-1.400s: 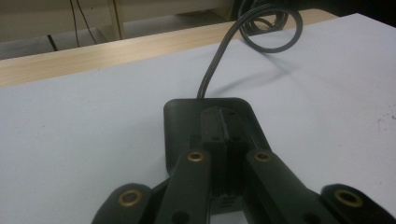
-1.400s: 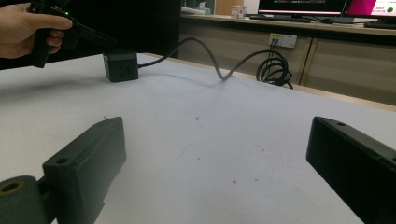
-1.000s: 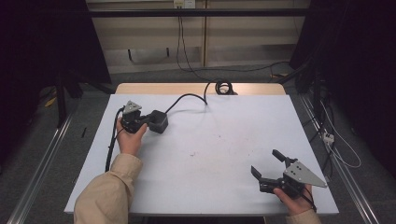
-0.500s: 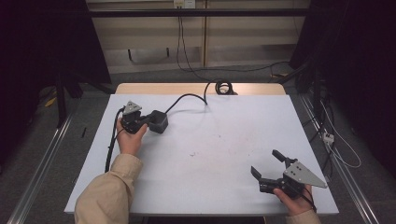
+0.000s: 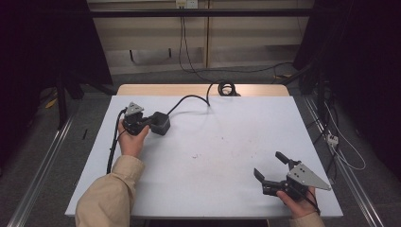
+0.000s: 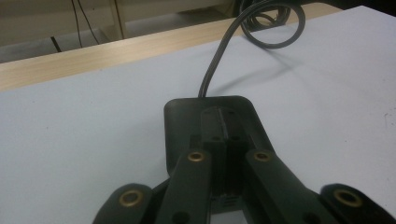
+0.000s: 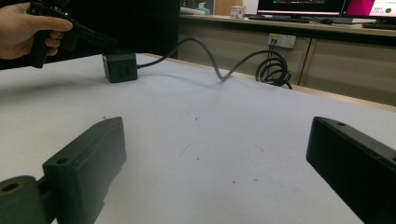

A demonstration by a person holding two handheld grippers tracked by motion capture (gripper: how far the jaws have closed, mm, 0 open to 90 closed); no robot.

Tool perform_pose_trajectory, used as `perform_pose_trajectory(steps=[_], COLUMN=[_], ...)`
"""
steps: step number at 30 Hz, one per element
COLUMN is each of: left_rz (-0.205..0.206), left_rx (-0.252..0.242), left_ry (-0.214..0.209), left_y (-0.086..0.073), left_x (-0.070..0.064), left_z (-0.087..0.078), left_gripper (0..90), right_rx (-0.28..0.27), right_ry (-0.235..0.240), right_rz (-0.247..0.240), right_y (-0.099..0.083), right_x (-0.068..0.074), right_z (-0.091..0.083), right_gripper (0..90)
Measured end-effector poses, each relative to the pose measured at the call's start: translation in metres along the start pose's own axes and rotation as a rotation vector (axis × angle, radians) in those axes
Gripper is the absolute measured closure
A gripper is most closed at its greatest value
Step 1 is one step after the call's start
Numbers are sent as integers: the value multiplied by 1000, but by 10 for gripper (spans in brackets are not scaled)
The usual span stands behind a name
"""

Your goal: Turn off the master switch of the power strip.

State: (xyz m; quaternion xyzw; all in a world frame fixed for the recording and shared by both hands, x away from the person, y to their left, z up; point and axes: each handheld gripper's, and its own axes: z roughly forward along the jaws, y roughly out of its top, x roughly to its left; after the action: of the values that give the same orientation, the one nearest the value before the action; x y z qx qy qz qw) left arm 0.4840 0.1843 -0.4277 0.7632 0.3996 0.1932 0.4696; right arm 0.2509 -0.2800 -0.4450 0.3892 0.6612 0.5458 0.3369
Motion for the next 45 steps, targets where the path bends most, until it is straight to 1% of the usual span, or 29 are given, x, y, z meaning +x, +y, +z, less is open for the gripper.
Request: perform_pose_trajectory(steps=[2,4,8,10,13,15,17,19,21,23,25,26,27,28,29,30,31,32,33,34,35,36,37,38,39,40,41,42,45], left_rz=[-4,4,7,15,12,18,16,-2,14,14,-9,-30,-28,-5,-7,-49,-46,-42,-24,-31,-49,-58,-31,-47,-64,-64,-56,-78,-69], left_rx=[0,3,4,10,15,24,28,22,32,35,39,32,37,48,46,26,32,32,35,30,20,6,1,-26,-34,-37,-30,-51,-62], left_ry=[-1,6,4,6,5,13,14,8,17,18,13,5,0,15,18,8,3,6,15,13,8,0,2,6,6,16,12,-4,-12], left_y=[0,0,0,1,1,3,3,3,3,4,5,4,4,5,5,3,3,3,4,4,3,2,1,1,1,1,1,1,6], left_x=[0,0,0,0,0,-2,-1,-1,-2,-2,-1,-1,-2,-4,-5,-4,-2,-2,-4,-3,-3,-2,-1,-1,0,1,2,3,2], left_z=[0,0,0,0,0,1,0,1,0,1,1,1,2,3,3,3,2,2,2,2,2,2,1,-1,-1,-2,-3,-4,-8], left_gripper=[900,900,900,900,900,900,900,900,900,900,900,900,900,900,900,900,900,900,900,900,900,900,900,900,900,900,900,900,900], right_rx=[0,0,0,-1,-2,-2,-2,-3,-4,-4,-5,-6,-7,-7,-7,-9,-9,-10,-10,-10,-10,-9,-7,-7,-6,-7,-7,-7,-7], right_ry=[-1,-1,-2,-2,0,1,1,1,-1,0,-3,-4,-4,-5,-6,-6,-7,-6,-5,-6,-9,-8,-9,-13,-13,-12,-13,-13,-14], right_rz=[0,0,0,0,-1,-1,-2,-2,-2,-5,-6,-5,-5,-6,-7,-6,-7,-6,-4,-3,-3,0,1,4,4,3,1,3,3], right_y=[0,0,0,0,0,0,0,0,1,1,1,1,1,1,2,2,2,2,2,2,1,1,1,0,0,0,0,0,0], right_x=[0,0,0,0,0,0,0,1,1,1,1,1,1,1,1,1,0,0,0,0,-1,-1,-2,-2,-2,-2,-3,-3,-2], right_z=[0,0,0,0,0,0,0,0,0,-1,-1,-1,-1,-1,-1,-1,-1,-1,-2,-2,-2,-2,-2,-2,-2,-2,-2,-2,-2], right_gripper=[44,44,44,44,44,44,44,44,44,44,44,44,44,44,44,44,44,44,44,44,44,44,44,44,44,44,44,44,44])
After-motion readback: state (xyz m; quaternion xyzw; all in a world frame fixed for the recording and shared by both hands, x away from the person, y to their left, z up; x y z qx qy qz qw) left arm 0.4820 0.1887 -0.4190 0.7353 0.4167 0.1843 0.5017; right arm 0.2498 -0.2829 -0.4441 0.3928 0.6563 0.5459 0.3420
